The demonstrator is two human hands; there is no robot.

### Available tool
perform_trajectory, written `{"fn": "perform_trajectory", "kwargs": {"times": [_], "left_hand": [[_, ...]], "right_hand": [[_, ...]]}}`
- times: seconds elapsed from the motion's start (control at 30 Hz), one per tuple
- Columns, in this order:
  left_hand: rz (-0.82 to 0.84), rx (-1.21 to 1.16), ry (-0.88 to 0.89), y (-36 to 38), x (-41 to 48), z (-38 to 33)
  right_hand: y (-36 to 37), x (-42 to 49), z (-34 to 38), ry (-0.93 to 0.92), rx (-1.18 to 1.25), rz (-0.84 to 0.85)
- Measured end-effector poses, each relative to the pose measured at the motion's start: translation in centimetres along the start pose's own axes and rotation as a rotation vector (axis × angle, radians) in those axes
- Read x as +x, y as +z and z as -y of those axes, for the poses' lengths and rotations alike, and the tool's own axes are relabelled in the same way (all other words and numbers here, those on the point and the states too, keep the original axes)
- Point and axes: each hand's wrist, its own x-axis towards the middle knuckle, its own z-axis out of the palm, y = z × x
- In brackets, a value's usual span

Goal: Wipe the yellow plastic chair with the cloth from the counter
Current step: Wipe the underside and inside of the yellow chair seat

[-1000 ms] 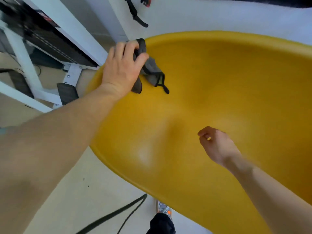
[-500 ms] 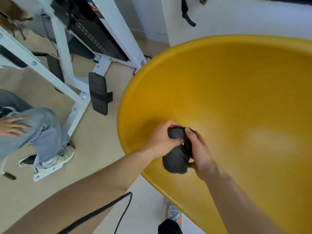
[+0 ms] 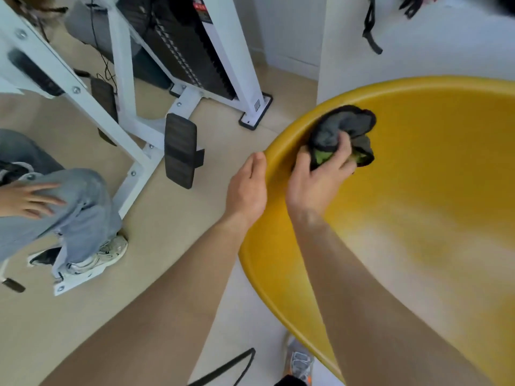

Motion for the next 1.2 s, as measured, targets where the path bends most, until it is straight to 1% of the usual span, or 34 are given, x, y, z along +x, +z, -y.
{"fn": "perform_trajectory", "kwargs": {"times": [0.03, 0.07, 0.1, 0.13, 0.17, 0.2, 0.27, 0.3, 0.33, 0.37, 0.4, 0.43, 0.47, 0.53, 0.57, 0.6, 0.63, 0.67, 0.73, 0.77, 0.8, 0.83, 0.87, 0.9, 0.93, 1.0, 1.07, 1.13, 1.17, 1.2], "left_hand": [[-0.029, 0.011, 0.033, 0.0, 0.1, 0.1], [-0.031, 0.025, 0.058, 0.0, 0.2, 0.3], [-0.019, 0.027, 0.076, -0.1, 0.3, 0.6], [0.0, 0.031, 0.089, -0.2, 0.3, 0.8], [0.006, 0.036, 0.098, -0.3, 0.4, 1.0], [0.002, 0.039, 0.102, -0.3, 0.4, 1.1], [-0.02, 0.041, 0.101, -0.2, 0.4, 1.2], [-0.018, 0.036, 0.104, -0.2, 0.5, 1.1], [-0.009, 0.031, 0.105, -0.2, 0.5, 0.9], [0.001, 0.041, 0.103, -0.2, 0.6, 0.8], [0.012, 0.069, 0.094, -0.3, 0.6, 0.7], [0.021, 0.108, 0.088, -0.5, 0.6, 0.6], [0.032, 0.152, 0.092, -0.6, 0.7, 0.3], [-0.011, 0.295, 0.185, -0.8, 1.0, -0.5], [-0.056, 0.391, 0.27, -0.8, 1.2, -1.2], [-0.093, 0.468, 0.364, -0.5, 1.4, -2.2], [-0.115, 0.52, 0.463, 0.0, 1.8, -3.6], [-0.116, 0.562, 0.55, 0.8, 2.2, -5.3], [-0.086, 0.665, 0.68, 3.4, 3.2, -9.0], [-0.06, 0.724, 0.713, 5.2, 3.6, -10.9], [-0.025, 0.77, 0.736, 7.1, 4.1, -12.6], [0.015, 0.815, 0.762, 9.0, 4.4, -14.2], [0.058, 0.862, 0.793, 10.9, 4.5, -15.4], [0.093, 0.904, 0.824, 12.6, 4.4, -16.3], [0.11, 0.936, 0.853, 14.0, 4.3, -16.8], [0.092, 0.965, 0.877, 15.8, 4.2, -16.9], [0.022, 0.958, 0.906, 16.5, 4.4, -15.9], [-0.039, 0.977, 0.944, 16.8, 4.5, -14.9], [-0.06, 0.991, 0.941, 17.0, 4.6, -14.7], [-0.076, 1.005, 0.926, 17.5, 4.6, -14.8]], "right_hand": [[0.0, -2.6, -2.4, -0.053, -0.075, 0.102], [-0.5, -5.3, -4.8, -0.061, -0.142, 0.222], [-1.4, -7.8, -6.8, -0.034, -0.198, 0.33], [-2.4, -9.4, -7.9, 0.025, -0.221, 0.404], [-2.9, -9.8, -8.0, 0.083, -0.197, 0.43], [-3.0, -8.9, -7.2, 0.109, -0.112, 0.388], [-1.6, -4.4, -3.2, 0.038, 0.111, 0.144], [-0.7, -1.5, -1.0, -0.015, 0.163, 0.016], [0.1, 0.8, 0.7, -0.053, 0.145, -0.077], [0.8, 2.0, 1.6, -0.087, 0.072, -0.123], [1.2, 2.0, 1.4, -0.096, -0.017, -0.119], [1.1, 1.1, -0.2, -0.073, -0.087, -0.069], [0.6, -0.3, -2.4, 0.006, -0.121, 0.015], [-1.6, -2.6, -7.3, 0.267, -0.142, 0.195], [-2.7, -2.9, -8.5, 0.45, -0.101, 0.239], [-3.8, -2.4, -8.9, 0.628, 0.003, 0.229], [-4.7, -1.0, -8.3, 0.735, 0.116, 0.162], [-5.7, 1.0, -6.8, 0.743, 0.215, 0.055], [-7.7, 5.8, -3.1, 0.566, 0.365, -0.2], [-8.7, 8.1, -1.2, 0.475, 0.407, -0.304], [-9.6, 10.1, 0.3, 0.407, 0.403, -0.397], [-10.1, 12.0, 1.1, 0.378, 0.349, -0.494], [-10.6, 13.6, 1.2, 0.406, 0.27, -0.599], [-11.1, 15.0, 1.1, 0.471, 0.223, -0.705], [-11.8, 16.1, 0.8, 0.548, 0.214, -0.797], [-14.2, 18.2, -0.3, 0.662, 0.26, -0.952], [-17.9, 20.0, -1.1, 0.708, 0.325, -1.085], [-20.4, 21.5, -1.1, 0.635, 0.386, -1.123], [-20.5, 21.9, -1.5, 0.57, 0.333, -1.133], [-19.7, 21.7, -1.7, 0.465, 0.187, -1.12]]}}
